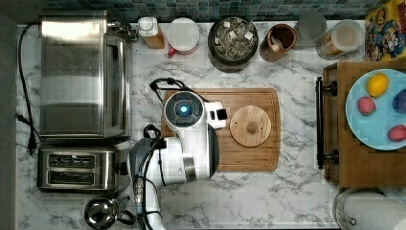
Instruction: Put the tea in the cup.
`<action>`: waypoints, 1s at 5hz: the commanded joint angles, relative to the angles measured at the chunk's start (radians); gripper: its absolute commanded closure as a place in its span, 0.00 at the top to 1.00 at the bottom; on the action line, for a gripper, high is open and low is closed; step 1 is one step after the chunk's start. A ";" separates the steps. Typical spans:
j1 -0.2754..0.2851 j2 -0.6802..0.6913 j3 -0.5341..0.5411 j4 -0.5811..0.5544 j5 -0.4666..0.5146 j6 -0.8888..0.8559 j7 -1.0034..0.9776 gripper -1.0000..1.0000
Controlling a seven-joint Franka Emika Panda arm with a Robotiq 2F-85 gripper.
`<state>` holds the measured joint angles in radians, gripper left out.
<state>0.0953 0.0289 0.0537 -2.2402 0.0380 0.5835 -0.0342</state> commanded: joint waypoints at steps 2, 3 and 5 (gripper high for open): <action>0.013 0.011 0.015 0.076 0.042 0.006 -0.002 1.00; 0.001 -0.020 0.022 0.058 0.035 0.030 -0.001 1.00; 0.008 -0.020 0.015 0.058 0.035 0.030 -0.001 1.00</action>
<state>0.0916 0.0518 0.0633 -2.2324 0.0679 0.5879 -0.0337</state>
